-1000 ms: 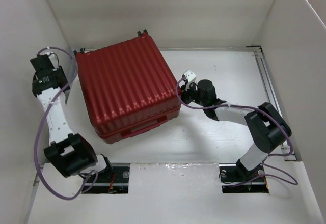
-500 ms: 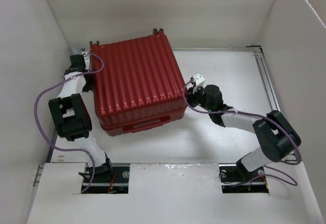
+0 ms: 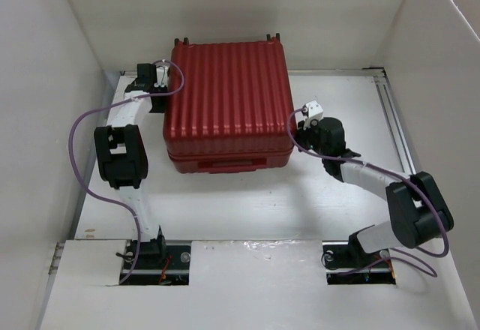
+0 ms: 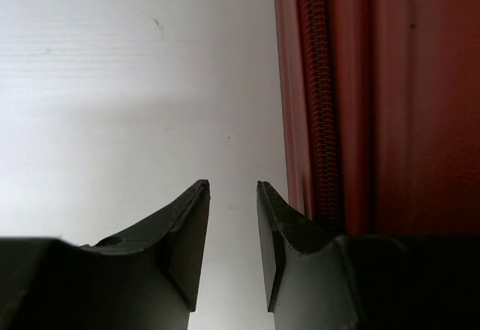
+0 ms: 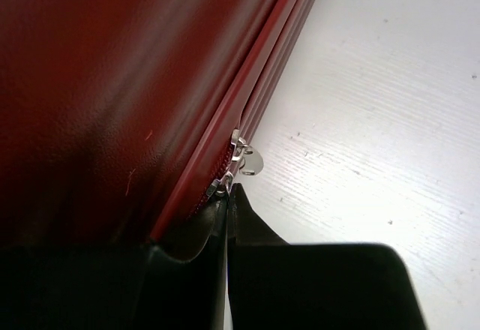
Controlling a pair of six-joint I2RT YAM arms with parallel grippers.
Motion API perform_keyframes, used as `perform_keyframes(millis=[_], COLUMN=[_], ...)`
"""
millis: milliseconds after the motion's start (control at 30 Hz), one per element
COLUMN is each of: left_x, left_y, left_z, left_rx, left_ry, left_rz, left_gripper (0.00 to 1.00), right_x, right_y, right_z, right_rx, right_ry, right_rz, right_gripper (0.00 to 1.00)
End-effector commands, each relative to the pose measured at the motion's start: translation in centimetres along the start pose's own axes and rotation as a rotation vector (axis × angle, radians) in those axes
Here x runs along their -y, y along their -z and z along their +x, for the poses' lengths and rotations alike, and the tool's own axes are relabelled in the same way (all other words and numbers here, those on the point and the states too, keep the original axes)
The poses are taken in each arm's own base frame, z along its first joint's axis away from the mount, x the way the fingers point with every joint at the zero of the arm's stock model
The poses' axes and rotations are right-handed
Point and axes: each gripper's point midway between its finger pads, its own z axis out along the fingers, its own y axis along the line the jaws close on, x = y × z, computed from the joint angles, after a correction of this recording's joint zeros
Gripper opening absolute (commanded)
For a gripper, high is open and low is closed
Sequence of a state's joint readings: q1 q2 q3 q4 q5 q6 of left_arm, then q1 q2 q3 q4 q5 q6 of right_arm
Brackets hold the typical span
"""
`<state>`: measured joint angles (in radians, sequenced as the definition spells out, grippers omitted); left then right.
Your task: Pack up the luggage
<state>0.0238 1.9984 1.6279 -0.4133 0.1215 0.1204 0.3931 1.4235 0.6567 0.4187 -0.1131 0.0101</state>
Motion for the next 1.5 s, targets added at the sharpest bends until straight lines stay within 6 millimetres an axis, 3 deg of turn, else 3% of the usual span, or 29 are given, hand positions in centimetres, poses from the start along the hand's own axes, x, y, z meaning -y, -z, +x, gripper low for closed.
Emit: perform_keyframes(millis=[0,33,200,233,267,333,433,533,667,700,800,833,900,933,967,1067,1100,1167,1267,1367,1467], left_x=[10.0,10.0,9.4,8.8,8.6,7.6,4.3,1.3,-0.6,-1.2,-3.7,-5.8,-8.4,-11.0,-12.0,-13.9,-14.2,-13.6,-13.3,-12.8,-12.2], left_y=[2.1,2.1,2.1,2.2,2.3,2.9,3.7,6.5,10.8,12.7,17.1,19.5,22.3,24.6,25.3,26.5,25.3,24.9,25.1,25.7,26.5], left_z=[2.9,2.9,0.4,-0.1,-0.6,-1.9,-2.7,-4.1,-5.8,-6.9,-9.0,-9.5,-10.0,-9.4,-8.9,-6.3,-4.3,-2.3,-0.9,0.0,-0.3], left_rx=[-0.080,-0.079,-0.036,-0.025,-0.013,0.011,0.015,0.075,0.164,0.212,0.305,0.347,0.402,0.429,0.433,0.402,0.345,0.304,0.273,0.259,0.289], left_ry=[-0.154,-0.154,-0.131,-0.114,-0.115,-0.099,-0.028,0.047,0.120,0.132,0.169,0.204,0.250,0.295,0.313,0.292,0.281,0.220,0.184,0.175,0.169], left_rz=[0.312,0.312,0.280,0.272,0.260,0.227,0.049,-0.120,-0.205,-0.224,-0.308,-0.348,-0.394,-0.432,-0.442,-0.477,-0.484,-0.468,-0.470,-0.467,-0.447], left_gripper=[0.30,0.30,0.36,0.39,0.41,0.44,0.45,0.52,0.59,0.60,0.67,0.67,0.69,0.70,0.70,0.70,0.70,0.70,0.70,0.70,0.70], right_x=[-1.6,-1.8,-1.0,-0.9,-0.6,0.5,2.5,5.6,9.7,10.8,12.7,13.0,13.7,13.9,14.0,13.8,13.6,13.3,12.8,12.2,12.2], right_y=[-1.5,-1.5,-0.1,0.4,0.4,0.9,2.4,4.7,9.2,10.5,14.1,15.7,17.6,18.5,19.9,22.6,23.0,24.4,25.5,26.3,26.6], right_z=[-6.6,-5.9,-6.2,-6.3,-5.8,-5.0,-4.5,-4.6,-7.5,-9.7,-11.3,-12.3,-13.1,-13.3,-13.5,-13.8,-13.9,-14.2,-14.7,-15.2,-14.7], right_rx=[0.129,0.099,0.116,0.112,0.091,0.052,-0.010,-0.051,-0.049,-0.015,-0.045,-0.056,-0.056,-0.056,-0.032,0.035,0.057,0.132,0.190,0.232,0.217], right_ry=[0.070,0.066,0.044,0.032,0.029,0.020,0.012,-0.003,-0.025,-0.023,-0.037,-0.035,-0.049,-0.054,-0.097,-0.116,-0.115,-0.136,-0.145,-0.162,-0.173], right_rz=[-0.080,-0.089,-0.036,-0.021,-0.008,0.046,0.153,0.260,0.425,0.463,0.551,0.569,0.604,0.626,0.660,0.722,0.723,0.742,0.741,0.729,0.739], right_gripper=[0.00,0.00,0.00,0.05,0.20,0.35,0.52,0.62,0.77,0.79,0.95,0.98,1.00,1.00,1.00,1.00,1.00,1.00,1.00,1.00,1.00])
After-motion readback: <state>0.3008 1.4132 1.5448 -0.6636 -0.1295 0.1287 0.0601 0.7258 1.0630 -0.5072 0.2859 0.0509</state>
